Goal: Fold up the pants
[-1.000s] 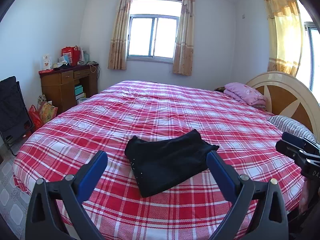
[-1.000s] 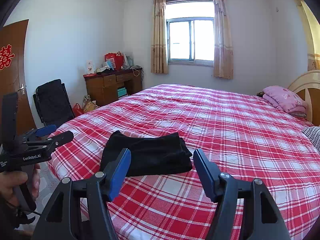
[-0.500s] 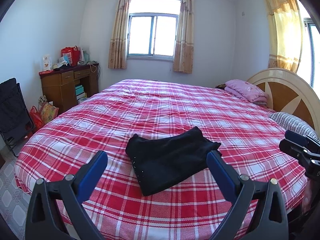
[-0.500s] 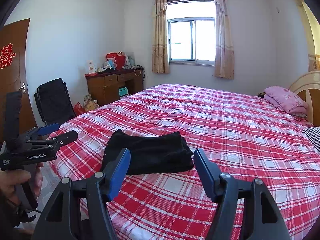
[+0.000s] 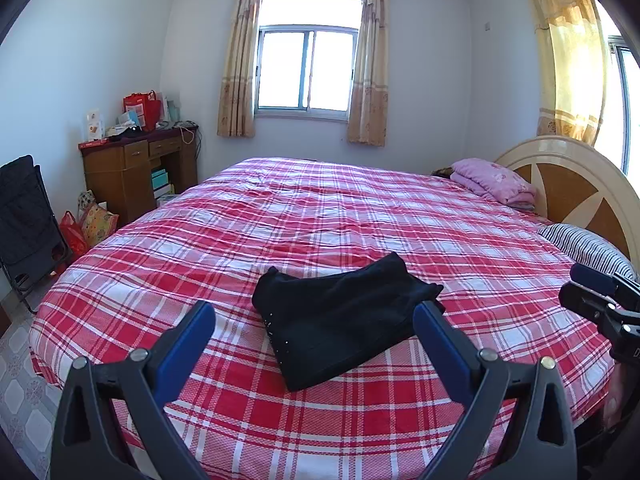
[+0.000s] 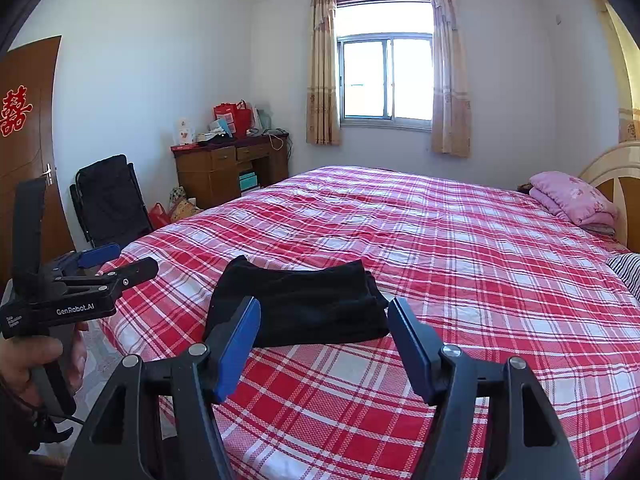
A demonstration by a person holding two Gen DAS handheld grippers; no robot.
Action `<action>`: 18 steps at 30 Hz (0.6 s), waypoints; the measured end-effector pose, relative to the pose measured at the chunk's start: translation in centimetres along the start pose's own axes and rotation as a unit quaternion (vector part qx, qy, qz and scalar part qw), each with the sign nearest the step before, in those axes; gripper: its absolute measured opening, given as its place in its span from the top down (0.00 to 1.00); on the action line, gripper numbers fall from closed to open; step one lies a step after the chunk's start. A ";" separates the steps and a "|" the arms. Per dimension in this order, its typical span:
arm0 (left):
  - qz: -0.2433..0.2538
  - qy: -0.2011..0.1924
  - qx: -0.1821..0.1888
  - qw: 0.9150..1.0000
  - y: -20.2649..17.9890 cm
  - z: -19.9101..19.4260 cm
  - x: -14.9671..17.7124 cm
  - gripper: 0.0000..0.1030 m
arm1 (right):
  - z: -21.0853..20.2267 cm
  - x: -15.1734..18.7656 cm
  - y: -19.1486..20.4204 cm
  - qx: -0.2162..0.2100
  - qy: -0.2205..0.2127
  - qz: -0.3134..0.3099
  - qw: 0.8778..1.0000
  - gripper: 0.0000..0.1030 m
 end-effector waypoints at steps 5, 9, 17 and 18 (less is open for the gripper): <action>0.001 0.003 -0.002 1.000 0.0 0.1 0.0 0.01 | 0.0 0.1 0.0 -0.001 0.000 0.000 1.000 0.34; 0.002 0.005 -0.002 1.000 -0.1 0.2 0.1 0.01 | 0.1 0.1 0.0 0.000 -0.001 0.000 1.000 0.33; 0.005 0.007 -0.007 1.000 0.0 0.3 0.0 0.00 | 0.1 0.1 0.1 0.001 -0.002 -0.001 1.000 0.33; 0.004 0.006 -0.009 1.000 0.1 0.3 0.1 0.00 | 0.1 0.1 0.0 0.001 -0.003 -0.001 1.000 0.33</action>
Point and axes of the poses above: each gripper's, at about its wrist camera, not at the fingertips, and z roughly the way its jaws point, y to its left, x to its underside, the point moved 3 cm from there along z, roughly the way its jaws point, and after that the axes turned 7 degrees about -x, right-handed, at the moved point
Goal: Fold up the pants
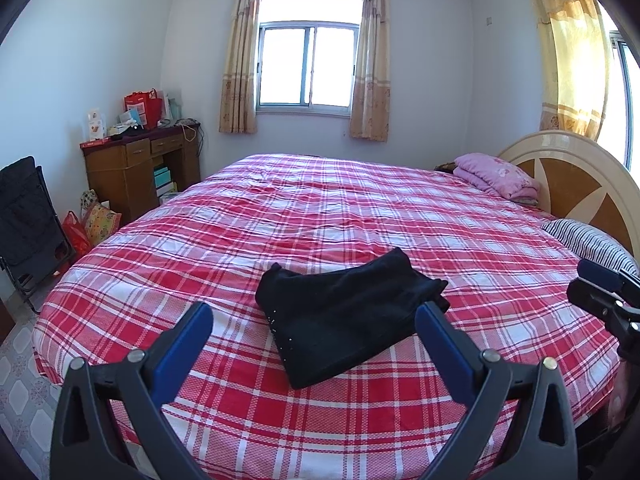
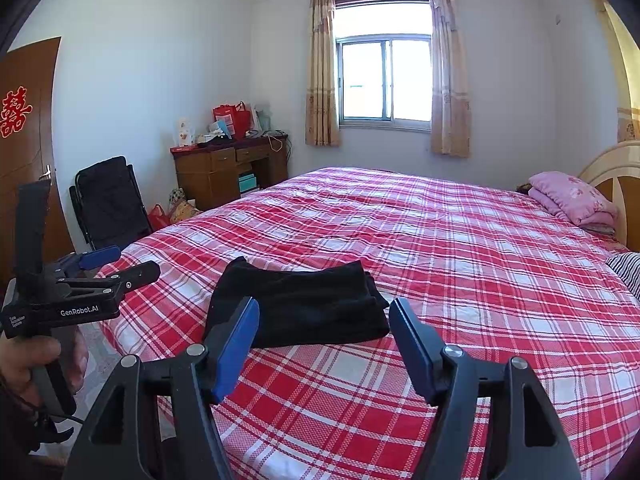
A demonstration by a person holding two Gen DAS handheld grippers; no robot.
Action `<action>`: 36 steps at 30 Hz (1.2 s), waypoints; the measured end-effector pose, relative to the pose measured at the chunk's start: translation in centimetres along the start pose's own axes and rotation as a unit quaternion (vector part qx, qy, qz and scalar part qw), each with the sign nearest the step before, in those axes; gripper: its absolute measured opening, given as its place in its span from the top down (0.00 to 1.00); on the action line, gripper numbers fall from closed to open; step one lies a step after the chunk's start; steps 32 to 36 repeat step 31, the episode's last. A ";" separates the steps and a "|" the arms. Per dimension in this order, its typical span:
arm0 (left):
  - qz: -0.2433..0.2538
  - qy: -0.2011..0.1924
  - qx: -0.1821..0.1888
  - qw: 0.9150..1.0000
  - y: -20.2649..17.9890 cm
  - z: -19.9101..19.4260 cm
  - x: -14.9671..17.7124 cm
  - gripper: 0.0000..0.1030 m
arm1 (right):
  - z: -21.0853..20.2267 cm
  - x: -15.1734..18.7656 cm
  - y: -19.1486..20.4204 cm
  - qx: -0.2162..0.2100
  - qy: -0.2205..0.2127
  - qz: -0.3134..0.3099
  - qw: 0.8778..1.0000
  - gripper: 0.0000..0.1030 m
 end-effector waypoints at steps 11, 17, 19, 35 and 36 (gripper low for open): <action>0.003 -0.006 -0.013 1.000 0.0 -0.2 -0.3 0.00 | -0.1 0.1 0.0 -0.002 -0.003 -0.003 1.000 0.33; 0.006 0.003 -0.020 1.000 0.1 0.3 -0.1 0.00 | 0.1 0.2 0.0 -0.003 -0.001 -0.006 1.000 0.33; 0.007 0.007 -0.023 1.000 0.0 0.5 0.0 0.00 | 0.1 0.1 0.0 -0.003 0.000 -0.006 1.000 0.33; 0.016 0.012 -0.011 1.000 -0.6 1.0 0.8 0.00 | 0.6 0.5 0.0 -0.002 0.012 -0.005 1.000 0.33; 0.016 0.012 -0.011 1.000 -0.6 1.0 0.8 0.00 | 0.6 0.5 0.0 -0.002 0.012 -0.005 1.000 0.33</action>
Point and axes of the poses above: each gripper's, at about its wrist camera, not at the fingertips, and z roughly the way its jaws point, y to its left, x to its underside, the point moved 3 cm from there along z, roughly the way its jaws point, and after that the axes turned 7 degrees about -x, right-handed, at the moved point
